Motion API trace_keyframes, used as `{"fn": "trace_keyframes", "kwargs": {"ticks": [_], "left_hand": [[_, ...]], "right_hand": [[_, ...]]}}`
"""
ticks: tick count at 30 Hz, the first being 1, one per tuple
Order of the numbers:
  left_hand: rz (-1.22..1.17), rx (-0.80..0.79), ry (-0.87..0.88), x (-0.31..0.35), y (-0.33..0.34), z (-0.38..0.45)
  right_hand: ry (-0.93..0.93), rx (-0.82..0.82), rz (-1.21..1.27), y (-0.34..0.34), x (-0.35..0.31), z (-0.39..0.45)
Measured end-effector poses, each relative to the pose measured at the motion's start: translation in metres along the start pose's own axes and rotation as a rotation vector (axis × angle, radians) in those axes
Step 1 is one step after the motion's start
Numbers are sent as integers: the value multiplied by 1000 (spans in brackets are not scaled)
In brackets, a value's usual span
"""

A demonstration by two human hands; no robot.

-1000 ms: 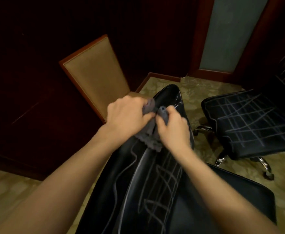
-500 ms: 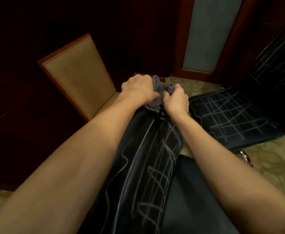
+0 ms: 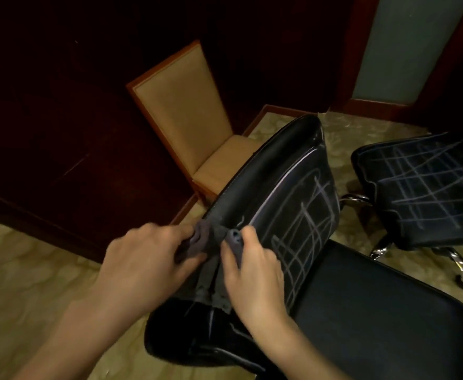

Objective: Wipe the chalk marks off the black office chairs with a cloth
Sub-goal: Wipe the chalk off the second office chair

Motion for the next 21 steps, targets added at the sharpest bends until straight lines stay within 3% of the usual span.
{"fn": "trace_keyframes", "kwargs": {"ticks": [7, 13, 21], "left_hand": [[-134, 213, -23, 30, 2, 61], [-98, 127, -10, 53, -8, 109], [-37, 52, -126, -13, 18, -17]], "right_hand": [[79, 168, 14, -33, 17, 65], [127, 235, 80, -46, 21, 94], [34, -17, 90, 15, 2, -17]]}}
Point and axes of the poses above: each hand's wrist, its own z-axis towards the middle knuckle, its own y-axis out of the palm, x = y × z, the point moved 6 cm from there along z, towards the middle knuckle, and after that the axes turned 5 degrees about x, right-handed, at the moved point
